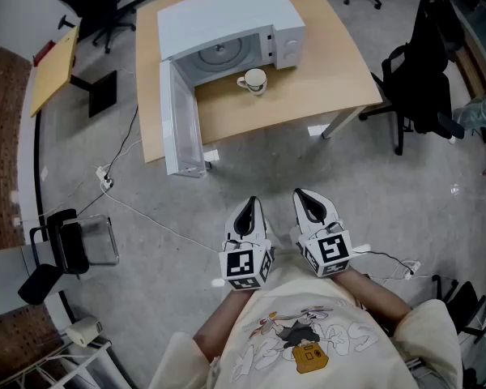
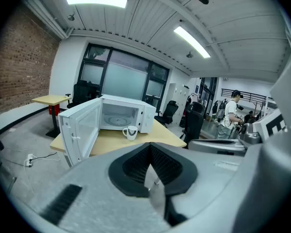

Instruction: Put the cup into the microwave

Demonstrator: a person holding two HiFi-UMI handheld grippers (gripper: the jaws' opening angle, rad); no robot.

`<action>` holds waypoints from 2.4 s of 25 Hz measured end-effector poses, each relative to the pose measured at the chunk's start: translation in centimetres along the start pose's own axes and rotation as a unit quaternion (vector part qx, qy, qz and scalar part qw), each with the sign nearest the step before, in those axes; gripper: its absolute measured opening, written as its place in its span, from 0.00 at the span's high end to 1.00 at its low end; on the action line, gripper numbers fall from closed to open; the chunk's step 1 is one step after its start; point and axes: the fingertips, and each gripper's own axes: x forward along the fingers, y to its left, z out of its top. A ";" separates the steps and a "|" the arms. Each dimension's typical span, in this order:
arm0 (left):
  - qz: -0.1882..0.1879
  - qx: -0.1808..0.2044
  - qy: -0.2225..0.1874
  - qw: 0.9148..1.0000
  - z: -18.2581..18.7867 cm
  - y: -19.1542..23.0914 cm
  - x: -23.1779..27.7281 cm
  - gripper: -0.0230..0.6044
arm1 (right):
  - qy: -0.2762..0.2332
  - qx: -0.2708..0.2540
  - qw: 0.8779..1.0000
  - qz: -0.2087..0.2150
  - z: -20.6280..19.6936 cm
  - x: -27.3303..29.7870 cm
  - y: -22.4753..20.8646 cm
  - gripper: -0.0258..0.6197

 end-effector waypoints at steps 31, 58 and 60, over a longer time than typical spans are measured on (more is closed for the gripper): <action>0.048 -0.023 0.007 0.999 1.8 3.3 13.6 0.96 | -0.006 -0.142 0.983 0.112 2.1 22.1 -12.5 0.52; 0.099 -0.074 -0.020 0.992 2.9 8.6 21.3 0.96 | 0.005 -0.134 0.987 0.091 -1.2 41.5 -15.3 0.30; 0.105 -0.085 -0.027 0.990 3.2 8.9 21.4 0.96 | 0.004 -0.134 0.987 0.091 -1.1 42.0 -15.2 0.31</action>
